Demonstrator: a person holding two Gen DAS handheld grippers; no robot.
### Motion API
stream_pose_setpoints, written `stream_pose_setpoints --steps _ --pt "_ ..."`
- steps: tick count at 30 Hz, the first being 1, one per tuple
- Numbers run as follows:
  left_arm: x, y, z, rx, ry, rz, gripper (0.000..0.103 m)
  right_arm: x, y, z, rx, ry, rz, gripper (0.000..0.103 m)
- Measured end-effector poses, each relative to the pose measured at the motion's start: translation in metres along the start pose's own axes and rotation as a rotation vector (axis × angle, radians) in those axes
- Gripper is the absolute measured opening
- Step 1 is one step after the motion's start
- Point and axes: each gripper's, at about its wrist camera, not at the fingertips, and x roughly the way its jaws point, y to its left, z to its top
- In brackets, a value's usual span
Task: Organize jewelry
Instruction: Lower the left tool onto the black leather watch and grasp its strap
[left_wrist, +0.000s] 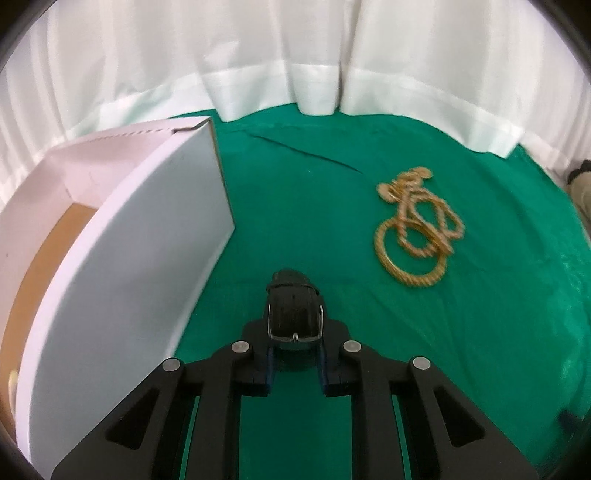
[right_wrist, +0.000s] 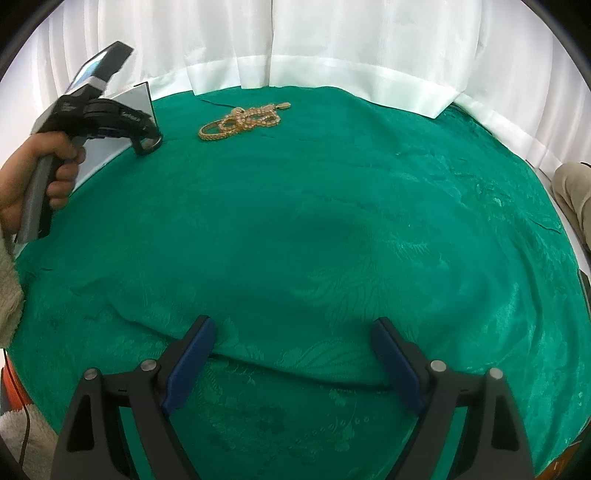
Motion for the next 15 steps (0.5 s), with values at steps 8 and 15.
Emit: stream_pose_setpoints --steps 8,15 --pt "-0.072 -0.001 -0.066 -0.002 0.036 -0.074 0.016 -0.001 0.001 -0.002 0.001 -0.005 0.000 0.089" --pt "-0.077 -0.010 -0.099 -0.011 0.021 -0.033 0.049 0.000 0.001 0.001 0.000 0.011 0.000 0.089"
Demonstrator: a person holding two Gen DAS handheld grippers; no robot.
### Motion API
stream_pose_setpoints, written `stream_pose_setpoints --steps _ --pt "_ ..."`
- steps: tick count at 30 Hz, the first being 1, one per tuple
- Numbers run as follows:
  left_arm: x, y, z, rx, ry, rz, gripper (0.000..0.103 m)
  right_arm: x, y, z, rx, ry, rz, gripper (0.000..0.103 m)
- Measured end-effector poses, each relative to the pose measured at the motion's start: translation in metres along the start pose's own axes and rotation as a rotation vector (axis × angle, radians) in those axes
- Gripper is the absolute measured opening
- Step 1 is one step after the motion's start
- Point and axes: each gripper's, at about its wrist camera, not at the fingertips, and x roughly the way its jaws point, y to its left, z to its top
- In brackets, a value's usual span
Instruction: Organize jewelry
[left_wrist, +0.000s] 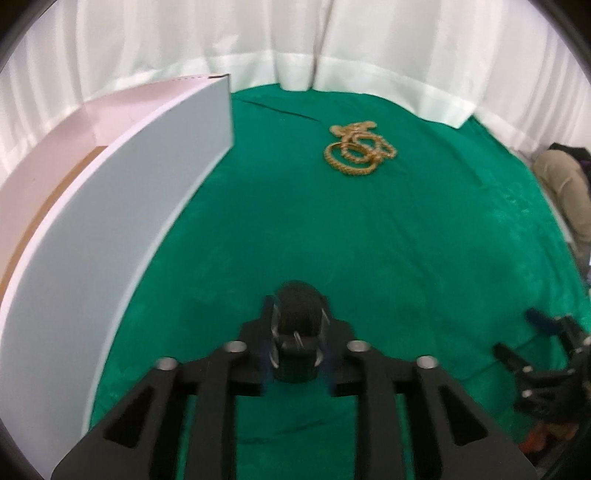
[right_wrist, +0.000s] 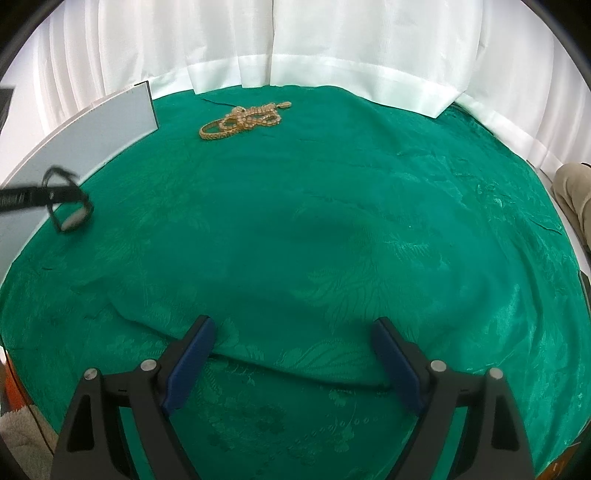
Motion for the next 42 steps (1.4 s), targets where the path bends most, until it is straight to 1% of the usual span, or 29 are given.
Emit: stream_pose_setpoints --steps 1,2,3,4,8,10,12,14,15,17,19,22,23,24,26,27,29,31,32,34,35,36,37,38,40,41,42 --pt "0.002 0.001 -0.001 -0.005 -0.006 0.026 0.062 0.001 0.000 0.001 -0.001 0.007 0.001 0.089" --pt "0.002 0.002 -0.002 -0.012 -0.023 0.034 0.079 0.001 -0.001 0.002 -0.002 0.013 0.003 0.089" --pt "0.002 0.005 -0.003 -0.019 -0.046 0.036 0.084 0.001 -0.001 0.003 -0.004 0.022 0.005 0.089" --pt "0.004 0.007 -0.004 -0.020 -0.054 0.039 0.085 0.002 -0.002 0.004 -0.007 0.033 0.008 0.089" --pt "0.019 0.015 -0.009 -0.043 -0.019 0.044 0.086 0.003 -0.006 0.015 0.004 0.110 0.024 0.089" --pt "0.028 0.018 -0.014 -0.059 -0.004 0.037 0.086 -0.005 -0.009 0.027 0.035 0.097 0.047 0.089" --pt "0.026 0.015 -0.019 -0.037 -0.028 0.051 0.093 -0.016 -0.011 0.048 0.056 0.059 0.111 0.089" --pt "0.027 0.012 -0.021 -0.026 -0.035 0.061 0.093 -0.018 -0.014 0.072 0.078 0.038 0.176 0.089" --pt "0.027 0.012 -0.022 -0.028 -0.037 0.062 0.094 -0.015 -0.017 0.089 0.092 0.032 0.209 0.089" --pt "0.026 0.012 -0.024 -0.030 -0.038 0.061 0.095 -0.005 -0.018 0.116 0.100 0.019 0.257 0.089" --pt "0.026 0.012 -0.025 -0.023 -0.033 0.054 0.099 0.017 -0.015 0.147 0.087 0.007 0.302 0.089" --pt "0.027 0.010 -0.024 -0.015 -0.030 0.056 0.100 0.057 -0.006 0.180 0.107 0.052 0.344 0.087" --pt "0.027 0.010 -0.024 -0.015 -0.030 0.055 0.100 0.070 -0.003 0.189 0.126 0.073 0.369 0.085" --pt "0.027 0.010 -0.024 -0.016 -0.031 0.054 0.100 0.086 -0.001 0.197 0.161 0.103 0.398 0.078" --pt "0.028 0.010 -0.024 -0.016 -0.031 0.053 0.100 0.109 0.002 0.210 0.237 0.142 0.416 0.068" --pt "0.028 0.010 -0.024 -0.016 -0.031 0.053 0.100 0.121 0.004 0.217 0.279 0.159 0.420 0.068" --pt "0.028 0.010 -0.024 -0.016 -0.031 0.053 0.100 0.138 0.011 0.225 0.319 0.191 0.399 0.068" --pt "0.028 0.010 -0.024 -0.016 -0.032 0.053 0.100 0.154 0.019 0.235 0.348 0.220 0.358 0.068" --pt "0.028 0.010 -0.024 -0.017 -0.032 0.053 0.100 0.161 0.023 0.238 0.363 0.234 0.340 0.064" --pt "0.028 0.009 -0.024 -0.017 -0.032 0.052 0.100 0.163 0.032 0.244 0.365 0.208 0.283 0.059" --pt "0.029 0.009 -0.024 -0.017 -0.032 0.051 0.101 0.166 0.035 0.246 0.366 0.204 0.257 0.049" --pt "0.028 0.009 -0.024 -0.017 -0.031 0.051 0.101 0.167 0.036 0.245 0.375 0.189 0.233 0.036" --pt "0.028 0.009 -0.024 -0.017 -0.032 0.052 0.101 0.169 0.036 0.245 0.375 0.188 0.214 0.029" --pt "0.028 0.009 -0.024 -0.018 -0.032 0.052 0.101 0.168 0.034 0.246 0.379 0.180 0.218 0.021" --pt "0.028 0.009 -0.024 -0.019 -0.032 0.053 0.101 0.164 0.027 0.244 0.394 0.159 0.243 0.016" --pt "0.028 0.008 -0.024 -0.019 -0.032 0.053 0.101 0.159 0.024 0.243 0.400 0.137 0.253 0.008" --pt "0.028 0.008 -0.024 -0.020 -0.032 0.054 0.101 0.154 0.021 0.243 0.401 0.112 0.262 0.008"
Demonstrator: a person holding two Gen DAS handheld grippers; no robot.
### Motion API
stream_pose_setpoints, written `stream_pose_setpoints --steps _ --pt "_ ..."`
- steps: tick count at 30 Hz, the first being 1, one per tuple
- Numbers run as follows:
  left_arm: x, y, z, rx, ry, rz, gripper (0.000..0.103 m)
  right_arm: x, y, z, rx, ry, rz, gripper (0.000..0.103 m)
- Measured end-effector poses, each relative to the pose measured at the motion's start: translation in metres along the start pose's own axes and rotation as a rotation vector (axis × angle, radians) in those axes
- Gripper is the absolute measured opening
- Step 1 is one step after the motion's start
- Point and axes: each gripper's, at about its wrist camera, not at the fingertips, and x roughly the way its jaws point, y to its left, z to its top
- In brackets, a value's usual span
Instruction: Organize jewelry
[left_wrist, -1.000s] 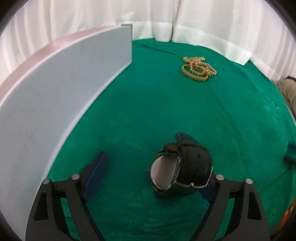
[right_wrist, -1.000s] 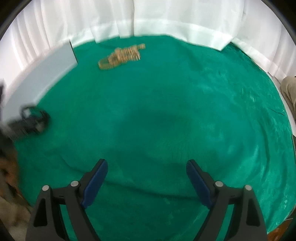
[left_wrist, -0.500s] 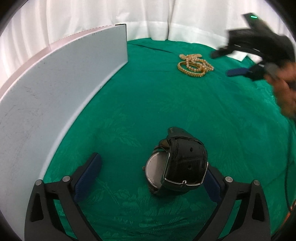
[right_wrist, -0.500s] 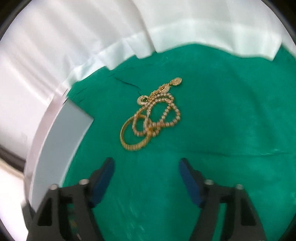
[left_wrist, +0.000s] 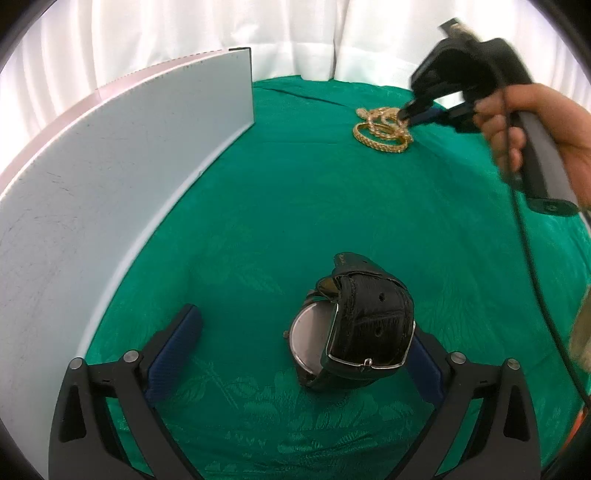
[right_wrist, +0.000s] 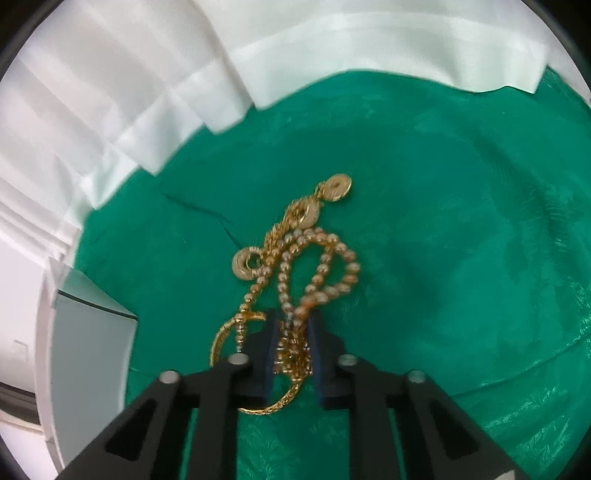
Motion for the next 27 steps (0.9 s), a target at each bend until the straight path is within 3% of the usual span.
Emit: stream_pose_setpoints --steps 6,13,17,21,25,26,27 --pt "0.000 0.000 0.000 0.000 0.000 0.001 0.101 -0.061 -0.012 -0.007 -0.066 -0.093 0.066 0.008" --pt "0.000 0.000 0.000 0.001 0.000 0.002 0.101 -0.150 -0.017 -0.041 -0.192 -0.175 0.124 0.008" --pt "0.000 -0.001 0.000 0.001 0.000 0.002 0.101 -0.182 -0.031 -0.077 -0.244 -0.132 0.130 0.008" --pt "0.000 0.000 0.000 0.002 0.000 0.002 0.101 -0.184 -0.055 -0.124 -0.244 -0.037 0.109 0.008" --pt "0.000 0.000 0.000 0.002 0.000 0.002 0.101 -0.161 -0.087 -0.172 -0.223 0.048 0.013 0.011" --pt "0.000 0.000 0.000 0.002 0.000 0.002 0.101 -0.156 -0.093 -0.181 -0.231 0.056 -0.035 0.014" --pt "0.000 0.000 0.000 0.003 0.000 0.001 0.101 -0.153 -0.096 -0.189 -0.248 0.054 -0.080 0.025"
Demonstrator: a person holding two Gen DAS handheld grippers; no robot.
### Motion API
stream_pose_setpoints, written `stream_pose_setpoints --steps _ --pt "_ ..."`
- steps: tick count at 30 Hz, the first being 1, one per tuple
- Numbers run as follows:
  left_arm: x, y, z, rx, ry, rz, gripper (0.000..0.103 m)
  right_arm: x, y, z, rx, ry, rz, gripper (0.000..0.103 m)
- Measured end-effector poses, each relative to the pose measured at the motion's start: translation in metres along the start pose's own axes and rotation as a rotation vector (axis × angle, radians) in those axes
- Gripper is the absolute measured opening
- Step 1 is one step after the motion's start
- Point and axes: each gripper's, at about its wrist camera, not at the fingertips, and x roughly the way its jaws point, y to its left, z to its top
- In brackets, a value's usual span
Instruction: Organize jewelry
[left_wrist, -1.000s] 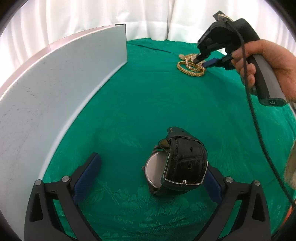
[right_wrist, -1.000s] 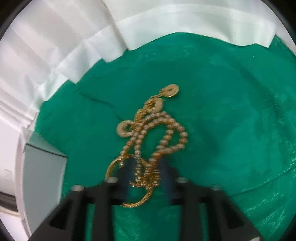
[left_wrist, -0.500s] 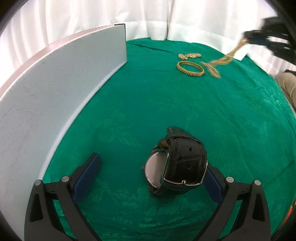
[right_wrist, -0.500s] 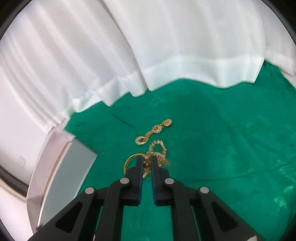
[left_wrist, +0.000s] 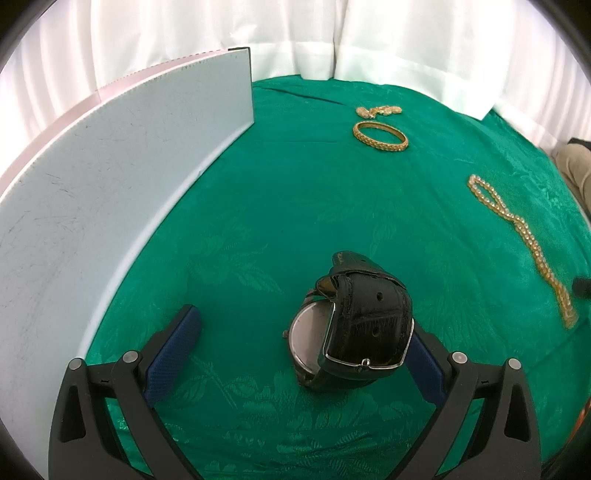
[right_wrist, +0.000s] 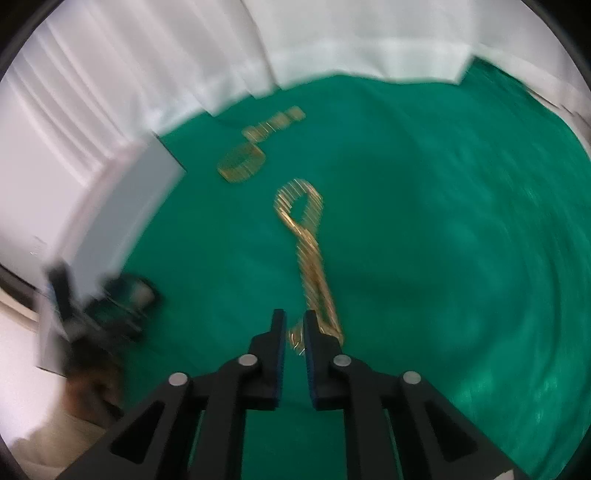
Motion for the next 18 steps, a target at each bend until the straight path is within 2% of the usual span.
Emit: stream_pose_setpoints --steps 1,2,3,6,10,18 --pt "0.000 0.000 0.000 0.000 0.000 0.000 0.101 0.000 0.000 -0.008 -0.019 -0.012 -0.039 0.031" --pt "0.000 0.000 0.000 0.000 0.000 0.000 0.101 -0.002 -0.002 -0.013 -0.037 -0.026 -0.074 0.041" --pt "0.000 0.000 0.000 0.000 0.000 0.000 0.101 -0.003 0.001 -0.017 -0.057 -0.043 -0.112 0.045" --pt "0.000 0.000 0.000 0.001 0.000 0.000 0.102 -0.016 0.014 -0.022 -0.112 -0.103 -0.188 0.045" --pt "0.000 0.000 0.000 0.001 0.002 0.004 0.102 -0.023 0.034 -0.022 -0.177 -0.148 -0.230 0.049" --pt "0.000 0.000 -0.001 0.002 0.001 0.004 0.102 -0.015 0.044 -0.018 -0.226 -0.160 -0.269 0.049"
